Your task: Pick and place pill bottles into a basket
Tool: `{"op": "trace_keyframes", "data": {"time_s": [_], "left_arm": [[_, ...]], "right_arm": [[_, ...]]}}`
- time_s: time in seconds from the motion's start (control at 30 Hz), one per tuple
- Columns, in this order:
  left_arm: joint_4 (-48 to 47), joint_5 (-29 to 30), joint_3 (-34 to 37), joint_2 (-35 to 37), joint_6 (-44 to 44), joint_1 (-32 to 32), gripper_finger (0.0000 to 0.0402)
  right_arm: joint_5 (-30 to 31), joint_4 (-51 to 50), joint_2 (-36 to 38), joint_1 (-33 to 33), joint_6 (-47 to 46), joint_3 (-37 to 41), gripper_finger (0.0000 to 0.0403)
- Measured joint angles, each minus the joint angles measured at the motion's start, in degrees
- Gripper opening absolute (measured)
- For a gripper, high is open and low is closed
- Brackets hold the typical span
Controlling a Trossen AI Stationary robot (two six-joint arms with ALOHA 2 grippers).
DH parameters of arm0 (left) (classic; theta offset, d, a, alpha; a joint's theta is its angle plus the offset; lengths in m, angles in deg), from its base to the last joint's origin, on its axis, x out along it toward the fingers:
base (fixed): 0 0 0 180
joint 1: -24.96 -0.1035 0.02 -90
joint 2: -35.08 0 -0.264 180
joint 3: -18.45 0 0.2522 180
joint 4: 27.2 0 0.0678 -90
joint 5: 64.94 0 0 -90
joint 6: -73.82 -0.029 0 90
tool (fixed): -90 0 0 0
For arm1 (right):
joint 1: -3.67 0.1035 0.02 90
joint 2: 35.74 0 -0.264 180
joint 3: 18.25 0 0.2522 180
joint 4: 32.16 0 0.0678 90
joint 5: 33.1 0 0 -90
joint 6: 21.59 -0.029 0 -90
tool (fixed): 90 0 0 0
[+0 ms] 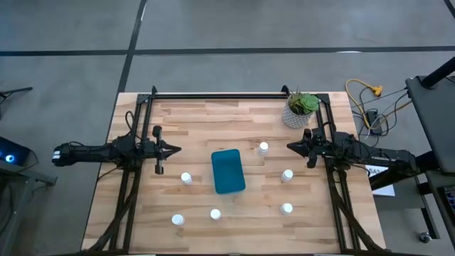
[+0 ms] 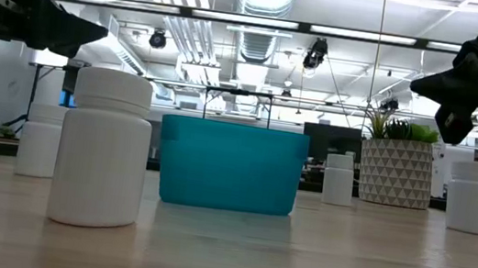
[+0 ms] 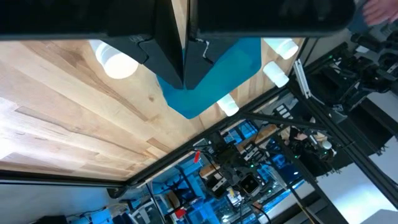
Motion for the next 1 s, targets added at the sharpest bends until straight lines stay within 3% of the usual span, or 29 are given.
{"op": "trace_keyframes", "data": {"time_s": [0.53,0.8,1.0], "left_arm": [[0.1,0.0,0.0,0.0,-0.2,0.0,0.0],[0.5,-0.3,0.0,0.0,2.2,0.0,0.0],[5.4,1.2,0.0,0.0,3.1,-0.1,0.0]], "right_arm": [[0.0,0.8,0.0,0.0,0.0,0.0,0.0009],[0.0,0.8,0.0,0.0,-6.6,0.0,0.0009],[0.2,3.5,0.0,0.0,-3.8,0.0,0.0009]]}}
